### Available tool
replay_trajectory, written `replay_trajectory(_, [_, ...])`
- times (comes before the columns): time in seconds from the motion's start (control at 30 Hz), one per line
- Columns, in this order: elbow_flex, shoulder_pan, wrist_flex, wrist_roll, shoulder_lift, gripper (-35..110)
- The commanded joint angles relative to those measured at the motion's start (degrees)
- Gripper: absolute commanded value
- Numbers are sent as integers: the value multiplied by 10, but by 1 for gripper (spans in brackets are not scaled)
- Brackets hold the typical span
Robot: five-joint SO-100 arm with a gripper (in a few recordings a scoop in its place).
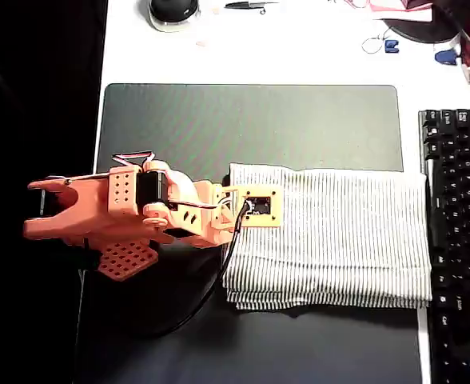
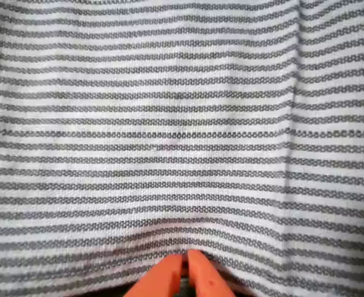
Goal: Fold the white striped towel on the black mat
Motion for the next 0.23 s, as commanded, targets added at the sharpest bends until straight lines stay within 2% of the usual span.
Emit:
replay_trajectory(0.0, [10, 6, 6, 4, 3, 0])
replay_trajectory(0.2, [10, 31, 6, 4, 3, 0])
